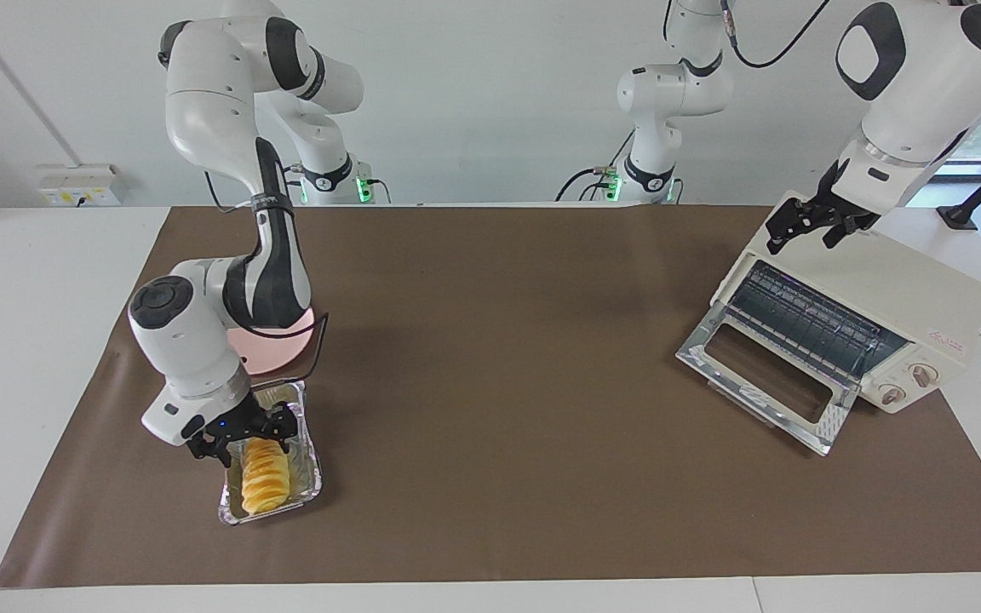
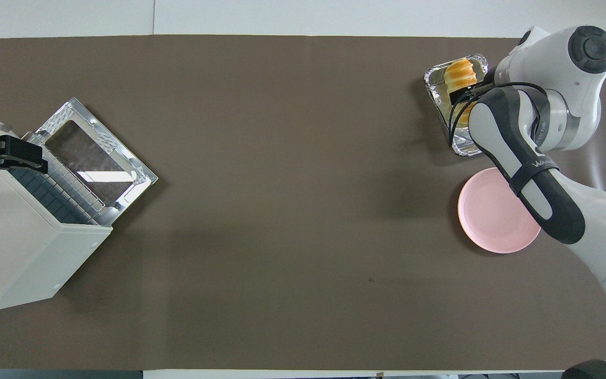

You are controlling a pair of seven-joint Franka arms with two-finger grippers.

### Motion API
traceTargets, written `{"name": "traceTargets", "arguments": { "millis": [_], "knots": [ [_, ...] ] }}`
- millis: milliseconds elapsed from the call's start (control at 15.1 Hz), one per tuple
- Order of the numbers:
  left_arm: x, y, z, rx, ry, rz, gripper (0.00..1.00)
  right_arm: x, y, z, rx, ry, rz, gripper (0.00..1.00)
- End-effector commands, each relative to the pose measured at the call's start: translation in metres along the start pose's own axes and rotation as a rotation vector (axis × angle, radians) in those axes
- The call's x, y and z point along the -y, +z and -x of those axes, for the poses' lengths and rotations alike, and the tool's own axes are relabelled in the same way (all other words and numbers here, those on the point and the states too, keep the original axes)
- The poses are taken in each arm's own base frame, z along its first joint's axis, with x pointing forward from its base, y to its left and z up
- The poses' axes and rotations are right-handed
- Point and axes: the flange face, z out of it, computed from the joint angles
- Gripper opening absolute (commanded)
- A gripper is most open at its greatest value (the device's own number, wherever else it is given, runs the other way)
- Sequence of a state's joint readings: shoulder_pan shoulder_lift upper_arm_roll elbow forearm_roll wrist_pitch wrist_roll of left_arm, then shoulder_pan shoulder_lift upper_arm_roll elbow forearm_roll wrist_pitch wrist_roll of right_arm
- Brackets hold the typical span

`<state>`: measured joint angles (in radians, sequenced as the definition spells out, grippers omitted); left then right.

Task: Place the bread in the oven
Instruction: 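Lower the bread into the foil tray and open the right gripper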

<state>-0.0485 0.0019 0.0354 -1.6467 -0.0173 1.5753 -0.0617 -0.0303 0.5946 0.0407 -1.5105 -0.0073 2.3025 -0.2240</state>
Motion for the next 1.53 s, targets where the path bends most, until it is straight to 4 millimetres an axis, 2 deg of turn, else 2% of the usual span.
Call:
{"name": "traceTargets", "arguments": {
  "millis": [0,199,265,398,531,730,995,1128,1327,1460],
  "knots": [
    [0.001,-0.004,0.008,-0.002,0.006,-0.015,1.00,-0.001,-0.013,0.005,0.003,0.013,0.012,0.98],
    [0.001,-0.003,0.008,0.000,0.006,-0.015,1.00,-0.006,-0.040,-0.006,0.030,0.009,0.010,0.98],
    [0.001,-0.004,0.008,-0.002,0.006,-0.015,1.00,-0.013,-0.042,-0.005,0.029,0.004,0.014,0.97],
    [0.001,-0.004,0.008,-0.002,0.006,-0.015,1.00,-0.029,-0.040,-0.001,0.022,-0.044,0.008,0.97],
    [0.001,-0.004,0.008,-0.002,0.006,-0.015,1.00,-0.061,-0.037,0.011,0.034,-0.027,-0.004,0.97],
    [0.001,-0.004,0.008,-0.002,0.006,-0.015,1.00,-0.081,-0.023,0.023,0.025,-0.049,-0.068,0.96],
    [0.001,-0.004,0.008,-0.002,0.006,-0.015,1.00,-0.069,-0.017,0.022,0.030,-0.055,-0.078,0.91],
    [0.001,-0.004,0.008,-0.002,0.006,-0.015,1.00,-0.068,-0.016,0.021,0.008,-0.056,-0.068,0.90],
    [0.001,-0.004,0.008,-0.002,0.006,-0.015,1.00,-0.068,0.001,0.028,0.000,-0.054,-0.061,0.87],
    [0.001,-0.004,0.008,-0.002,0.006,-0.015,1.00,-0.069,0.003,0.031,0.012,-0.056,-0.066,0.83]
  ]
}}
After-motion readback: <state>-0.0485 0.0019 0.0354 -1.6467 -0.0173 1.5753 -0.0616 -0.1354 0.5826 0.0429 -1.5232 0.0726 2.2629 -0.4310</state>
